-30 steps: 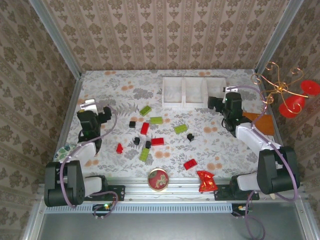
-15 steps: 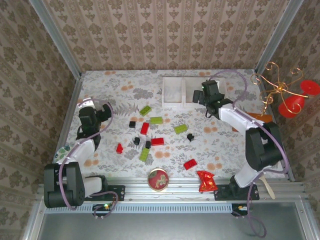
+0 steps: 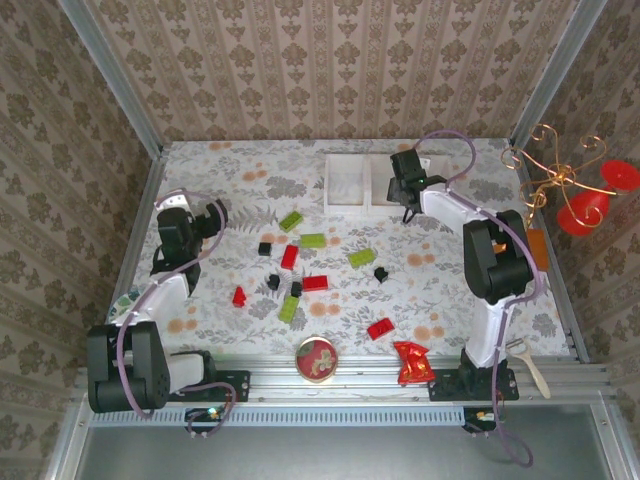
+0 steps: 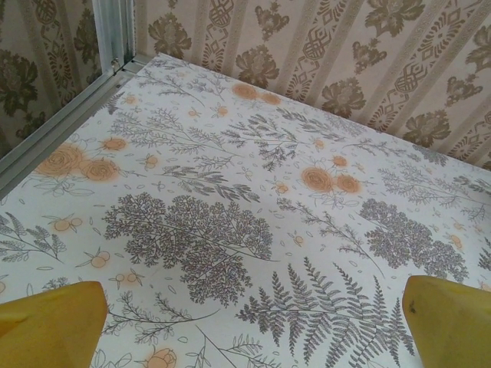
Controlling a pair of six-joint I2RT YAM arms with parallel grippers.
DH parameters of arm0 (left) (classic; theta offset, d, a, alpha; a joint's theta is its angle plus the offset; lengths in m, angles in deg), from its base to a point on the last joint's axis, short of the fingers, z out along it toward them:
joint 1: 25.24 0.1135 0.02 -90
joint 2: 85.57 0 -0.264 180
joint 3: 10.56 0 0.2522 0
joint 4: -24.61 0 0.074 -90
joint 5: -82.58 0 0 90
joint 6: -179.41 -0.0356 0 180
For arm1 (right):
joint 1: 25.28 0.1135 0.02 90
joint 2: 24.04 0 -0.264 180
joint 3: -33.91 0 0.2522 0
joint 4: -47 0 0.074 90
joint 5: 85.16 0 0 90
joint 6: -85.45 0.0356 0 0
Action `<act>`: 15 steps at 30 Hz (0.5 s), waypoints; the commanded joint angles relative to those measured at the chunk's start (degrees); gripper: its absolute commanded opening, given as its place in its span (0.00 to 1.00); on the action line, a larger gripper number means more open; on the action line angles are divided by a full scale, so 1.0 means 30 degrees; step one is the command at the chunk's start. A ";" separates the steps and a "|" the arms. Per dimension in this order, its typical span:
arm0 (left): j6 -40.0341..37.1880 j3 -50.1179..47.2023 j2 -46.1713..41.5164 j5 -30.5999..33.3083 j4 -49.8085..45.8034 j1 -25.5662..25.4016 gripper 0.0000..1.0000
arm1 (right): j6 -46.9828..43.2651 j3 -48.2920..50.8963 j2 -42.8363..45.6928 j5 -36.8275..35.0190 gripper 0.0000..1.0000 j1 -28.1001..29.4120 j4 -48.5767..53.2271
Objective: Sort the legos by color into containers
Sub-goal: Move the container to the top-center of the table.
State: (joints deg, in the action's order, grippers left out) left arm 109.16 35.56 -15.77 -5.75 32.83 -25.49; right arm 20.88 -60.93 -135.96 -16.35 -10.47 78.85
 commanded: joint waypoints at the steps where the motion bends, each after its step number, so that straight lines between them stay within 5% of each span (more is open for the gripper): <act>1: 0.0405 0.0579 0.0400 -0.0506 -0.0279 0.0047 1.00 | -0.0002 -0.0758 -0.0931 0.0606 0.66 -0.0033 0.0895; 15: -0.0046 0.2331 0.2626 -0.1282 -0.1254 -0.0831 1.00 | -0.0673 -0.0035 -0.0585 0.1925 0.32 0.0621 0.1500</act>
State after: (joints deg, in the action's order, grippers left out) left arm 109.60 40.08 -9.21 -8.24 31.32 -26.67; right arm 19.41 -62.16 -139.52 -12.03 -9.75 80.75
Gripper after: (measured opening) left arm 0.999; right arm 0.333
